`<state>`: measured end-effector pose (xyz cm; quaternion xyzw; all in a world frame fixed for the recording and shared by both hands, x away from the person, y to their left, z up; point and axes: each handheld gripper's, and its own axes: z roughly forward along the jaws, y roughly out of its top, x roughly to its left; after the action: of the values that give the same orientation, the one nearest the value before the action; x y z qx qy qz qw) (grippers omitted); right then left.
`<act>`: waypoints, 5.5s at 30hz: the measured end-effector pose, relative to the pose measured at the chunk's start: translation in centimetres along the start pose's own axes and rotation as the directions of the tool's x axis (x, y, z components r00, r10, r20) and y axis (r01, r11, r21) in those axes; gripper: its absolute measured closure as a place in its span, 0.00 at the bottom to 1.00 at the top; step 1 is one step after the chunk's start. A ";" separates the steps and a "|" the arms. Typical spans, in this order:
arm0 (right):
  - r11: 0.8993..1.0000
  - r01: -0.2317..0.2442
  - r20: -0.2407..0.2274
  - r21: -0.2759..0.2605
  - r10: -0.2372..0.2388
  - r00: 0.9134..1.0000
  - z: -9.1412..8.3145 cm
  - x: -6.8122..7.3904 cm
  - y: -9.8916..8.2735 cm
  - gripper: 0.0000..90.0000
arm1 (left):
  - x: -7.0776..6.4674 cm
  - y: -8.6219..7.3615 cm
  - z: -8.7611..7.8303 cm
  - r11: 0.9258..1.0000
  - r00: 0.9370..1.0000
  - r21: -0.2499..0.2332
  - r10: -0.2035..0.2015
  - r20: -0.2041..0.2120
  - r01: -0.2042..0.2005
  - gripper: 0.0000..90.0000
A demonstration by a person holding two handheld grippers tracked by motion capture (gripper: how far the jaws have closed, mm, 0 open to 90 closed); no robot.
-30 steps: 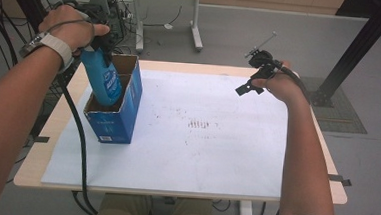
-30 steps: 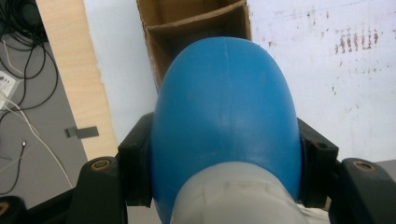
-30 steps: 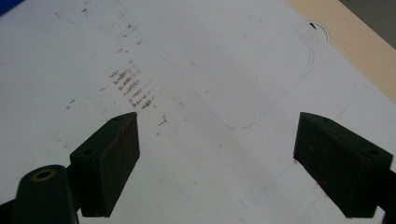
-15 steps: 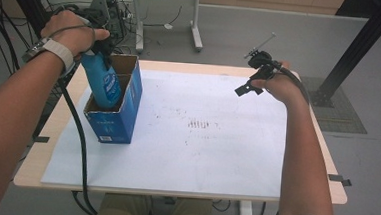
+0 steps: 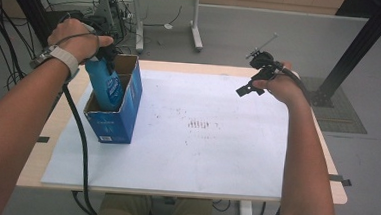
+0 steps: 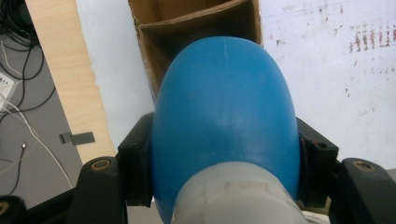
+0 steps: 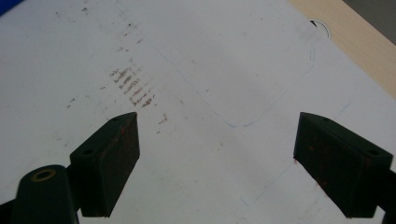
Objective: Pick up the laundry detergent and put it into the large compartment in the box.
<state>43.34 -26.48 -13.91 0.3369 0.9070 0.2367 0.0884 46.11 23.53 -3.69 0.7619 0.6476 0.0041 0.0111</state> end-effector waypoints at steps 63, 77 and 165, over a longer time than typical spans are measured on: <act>1.000 -0.021 -0.007 0.008 0.021 1.000 0.7 -0.5 -0.7 0.16 | -0.4 0.4 5.4 1.000 1.000 0.005 0.022 -0.016 -0.022 0.42; 1.000 -0.025 -0.007 0.005 0.025 1.000 0.6 -0.6 -1.0 0.16 | -0.5 0.3 6.4 1.000 1.000 -0.009 0.018 -0.015 -0.018 0.42; 0.998 -0.060 -0.010 0.006 0.060 0.998 0.9 -1.0 -2.4 0.16 | -0.7 0.9 10.8 0.998 0.998 0.014 0.056 -0.035 -0.055 0.41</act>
<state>43.06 -28.40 -15.82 0.3630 0.8976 0.2383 0.0757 47.07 22.54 -14.41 0.7794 0.6263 0.0137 -0.0053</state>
